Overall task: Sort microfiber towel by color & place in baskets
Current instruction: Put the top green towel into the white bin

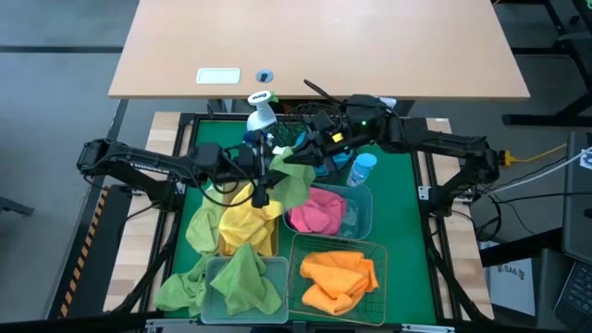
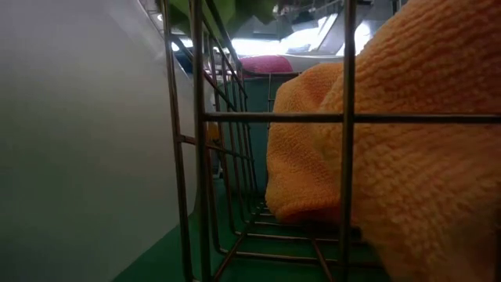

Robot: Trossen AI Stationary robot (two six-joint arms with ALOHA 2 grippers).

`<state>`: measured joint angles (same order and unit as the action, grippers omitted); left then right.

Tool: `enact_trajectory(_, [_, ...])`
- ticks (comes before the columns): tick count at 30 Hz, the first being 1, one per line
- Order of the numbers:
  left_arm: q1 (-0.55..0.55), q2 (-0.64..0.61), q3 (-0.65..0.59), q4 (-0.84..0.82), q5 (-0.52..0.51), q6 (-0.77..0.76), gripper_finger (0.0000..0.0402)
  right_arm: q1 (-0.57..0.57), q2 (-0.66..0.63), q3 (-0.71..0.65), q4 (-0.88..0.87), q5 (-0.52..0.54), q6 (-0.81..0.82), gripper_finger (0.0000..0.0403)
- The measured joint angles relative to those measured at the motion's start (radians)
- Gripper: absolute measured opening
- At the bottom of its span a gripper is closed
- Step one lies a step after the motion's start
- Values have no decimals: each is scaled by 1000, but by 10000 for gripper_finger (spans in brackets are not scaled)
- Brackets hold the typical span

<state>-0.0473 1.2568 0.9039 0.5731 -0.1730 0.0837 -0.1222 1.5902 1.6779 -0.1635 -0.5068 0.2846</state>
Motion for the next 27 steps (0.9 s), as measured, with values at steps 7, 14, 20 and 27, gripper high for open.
enact_trajectory(7, [-23,0,0,-7,-1,-2,61,-2,0,0,-2,-3,-2,9])
enact_trajectory(14, [-57,-17,-2,-30,-1,-6,15,-2,0,3,-10,-62,-4,94])
enact_trajectory(20, [-105,-118,-2,-215,-1,-169,11,-13,-1,97,-219,-62,-18,173])
enact_trajectory(27, [-203,-249,-2,-489,53,-479,9,-38,-6,281,-567,-15,-210,194])
